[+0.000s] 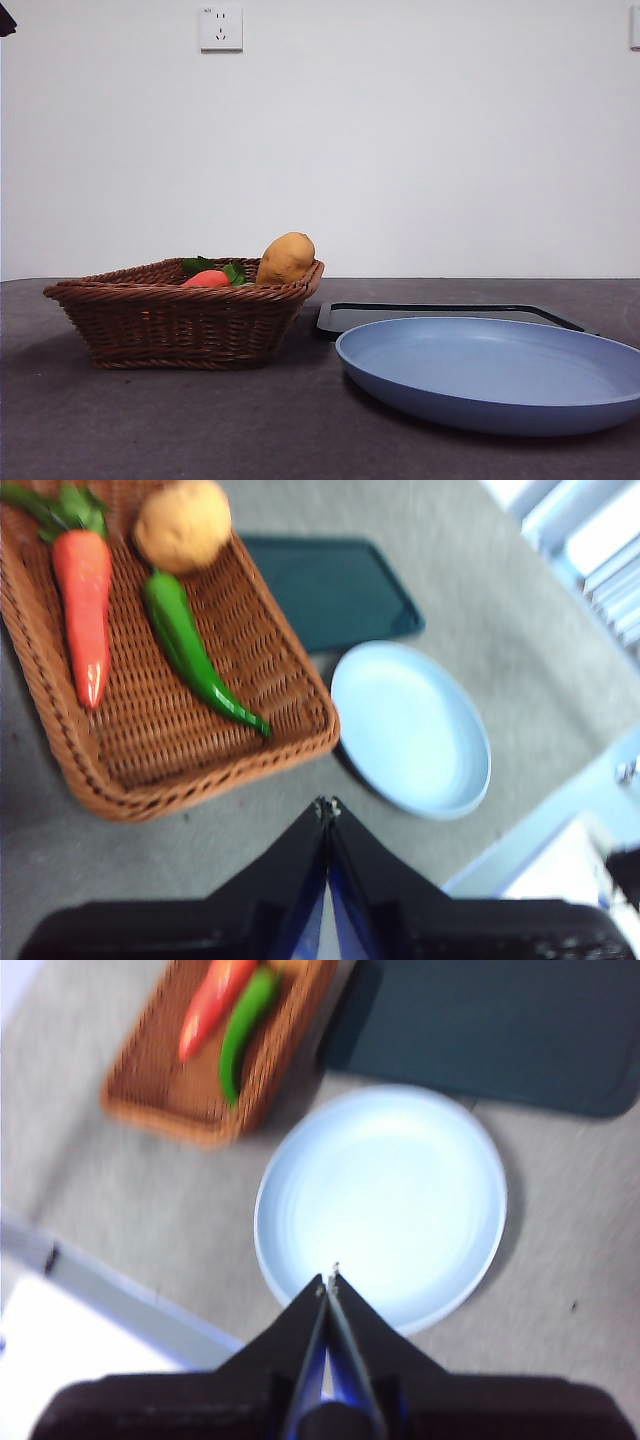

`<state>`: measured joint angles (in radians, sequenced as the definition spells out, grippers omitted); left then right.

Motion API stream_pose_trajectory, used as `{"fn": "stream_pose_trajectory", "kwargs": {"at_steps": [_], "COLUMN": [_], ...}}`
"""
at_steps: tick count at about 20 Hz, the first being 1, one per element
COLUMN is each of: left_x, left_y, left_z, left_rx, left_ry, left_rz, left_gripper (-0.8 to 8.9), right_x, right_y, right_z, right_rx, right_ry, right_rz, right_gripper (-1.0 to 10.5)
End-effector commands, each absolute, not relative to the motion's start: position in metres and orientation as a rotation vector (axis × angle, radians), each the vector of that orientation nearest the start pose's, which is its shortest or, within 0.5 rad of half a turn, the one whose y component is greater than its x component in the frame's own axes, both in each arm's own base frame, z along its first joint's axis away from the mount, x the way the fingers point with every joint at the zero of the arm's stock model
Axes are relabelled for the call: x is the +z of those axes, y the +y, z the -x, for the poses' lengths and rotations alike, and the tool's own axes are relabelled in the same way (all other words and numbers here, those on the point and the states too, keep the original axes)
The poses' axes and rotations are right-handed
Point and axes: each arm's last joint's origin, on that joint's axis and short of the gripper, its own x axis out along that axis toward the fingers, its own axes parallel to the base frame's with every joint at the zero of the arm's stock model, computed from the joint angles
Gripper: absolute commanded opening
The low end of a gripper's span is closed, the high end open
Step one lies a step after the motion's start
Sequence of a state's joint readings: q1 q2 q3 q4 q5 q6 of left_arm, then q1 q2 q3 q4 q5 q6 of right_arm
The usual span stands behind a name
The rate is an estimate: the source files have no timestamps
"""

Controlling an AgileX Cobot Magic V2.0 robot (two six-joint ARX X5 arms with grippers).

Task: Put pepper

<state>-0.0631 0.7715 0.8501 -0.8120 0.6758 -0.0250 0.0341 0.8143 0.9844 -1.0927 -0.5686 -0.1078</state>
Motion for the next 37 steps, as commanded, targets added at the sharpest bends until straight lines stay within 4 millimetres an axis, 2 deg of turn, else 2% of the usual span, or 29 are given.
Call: {"fn": "stream_pose_trajectory", "kwargs": {"at_steps": [1,2,3,5,6,12,16,19,26,31,35,37], "left_x": [0.310,0.310,0.310,0.310,0.310,0.310,0.311,0.311,0.312,0.312,0.312,0.312], "left_y": [-0.028,-0.028,-0.028,-0.028,-0.028,-0.028,-0.028,-0.028,-0.028,-0.028,-0.028,-0.028], "left_z": [-0.138,-0.138,-0.139,-0.139,-0.139,-0.139,-0.139,-0.140,-0.140,-0.140,-0.140,-0.140], "left_rx": [-0.734,-0.732,-0.731,-0.731,-0.731,-0.732,-0.733,-0.734,-0.733,-0.733,-0.732,-0.732], "left_ry": [0.708,0.709,0.709,0.709,0.709,0.709,0.703,0.694,0.692,0.691,0.692,0.692], "left_rz": [0.190,0.189,0.190,0.189,0.189,0.189,0.190,0.191,0.195,0.195,0.196,0.197], "left_gripper": [0.11,0.33,1.13,3.42,3.91,3.91,3.91,3.91,3.91,3.91,3.91,3.91], "right_x": [0.326,0.327,0.328,0.329,0.328,0.320,0.304,0.284,0.219,0.186,0.173,0.169], "right_y": [0.021,0.021,0.021,0.021,0.021,0.021,0.022,0.025,0.038,0.043,0.045,0.046], "right_z": [-0.128,-0.129,-0.130,-0.131,-0.132,-0.147,-0.173,-0.201,-0.259,-0.280,-0.286,-0.288], "right_rx": [0.632,0.632,0.633,0.630,0.624,0.592,0.511,0.499,0.473,0.465,0.470,0.473], "right_ry": [0.850,0.841,0.829,0.816,0.823,0.900,1.000,1.087,1.291,1.354,1.377,1.379], "right_rz": [-0.105,-0.103,-0.100,-0.101,-0.113,-0.146,-0.120,-0.122,-0.101,-0.086,-0.084,-0.083], "right_gripper": [0.1,0.3,1.0,2.9,3.3,3.3,3.3,3.2,3.2,2.9,2.8,2.3]}}
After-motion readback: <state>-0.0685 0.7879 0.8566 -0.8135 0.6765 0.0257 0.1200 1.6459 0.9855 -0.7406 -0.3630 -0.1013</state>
